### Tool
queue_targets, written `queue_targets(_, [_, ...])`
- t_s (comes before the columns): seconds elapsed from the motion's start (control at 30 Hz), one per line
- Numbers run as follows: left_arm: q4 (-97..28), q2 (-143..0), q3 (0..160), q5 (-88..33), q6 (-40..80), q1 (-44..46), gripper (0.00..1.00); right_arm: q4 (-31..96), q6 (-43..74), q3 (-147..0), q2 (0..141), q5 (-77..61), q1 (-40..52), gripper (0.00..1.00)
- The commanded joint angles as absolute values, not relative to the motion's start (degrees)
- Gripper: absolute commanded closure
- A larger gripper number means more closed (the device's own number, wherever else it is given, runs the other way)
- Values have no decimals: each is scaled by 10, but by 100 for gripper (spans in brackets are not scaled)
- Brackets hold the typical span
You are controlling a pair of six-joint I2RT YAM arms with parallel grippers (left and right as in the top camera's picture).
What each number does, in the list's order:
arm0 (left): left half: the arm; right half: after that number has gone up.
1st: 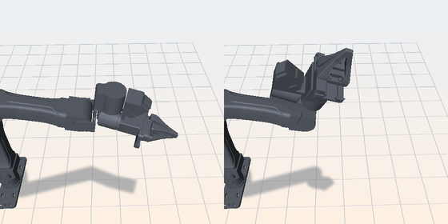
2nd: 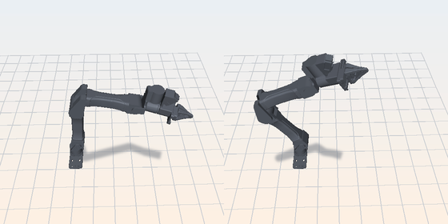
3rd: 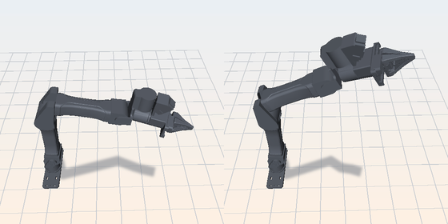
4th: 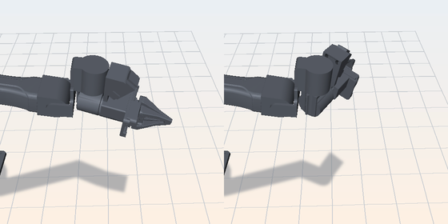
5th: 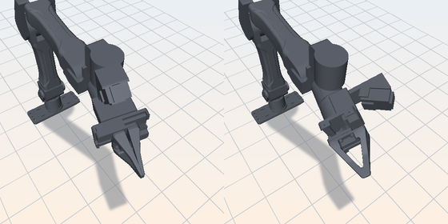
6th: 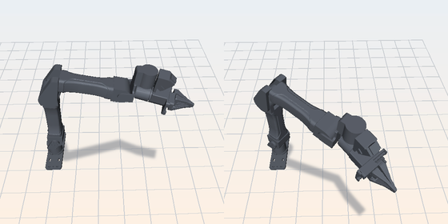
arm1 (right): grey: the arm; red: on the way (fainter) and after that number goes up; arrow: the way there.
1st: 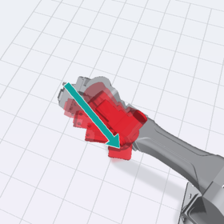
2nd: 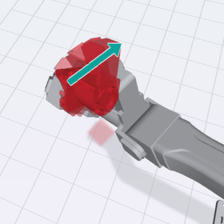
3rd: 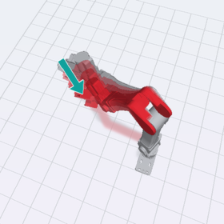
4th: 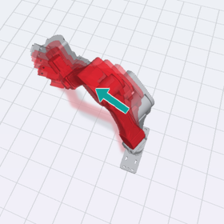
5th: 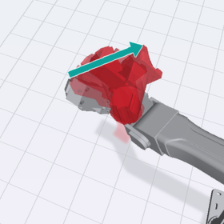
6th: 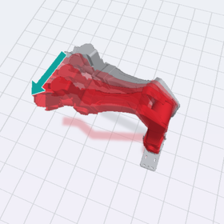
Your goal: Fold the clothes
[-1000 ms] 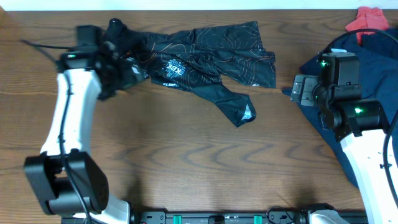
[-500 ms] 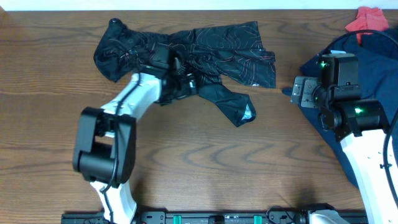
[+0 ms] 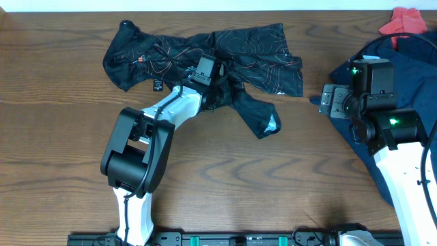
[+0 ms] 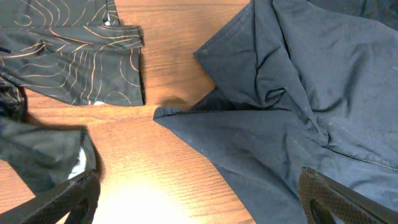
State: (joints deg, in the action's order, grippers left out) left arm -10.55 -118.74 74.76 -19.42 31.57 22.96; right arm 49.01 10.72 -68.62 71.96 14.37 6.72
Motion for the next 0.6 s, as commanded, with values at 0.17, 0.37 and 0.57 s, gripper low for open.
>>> queue_targets(0.17, [-340,-1139,748,-167,320,152,94,489,113,-688,726,145,47,4])
queue_targets(0.37, [-578,-1042,748,-58,252,45,94,490,51,-688,779,32,46,9])
queue_targets(0.57, [-660,-976,748,36,252,-72,94,467,51,-688,855,-40,47,11])
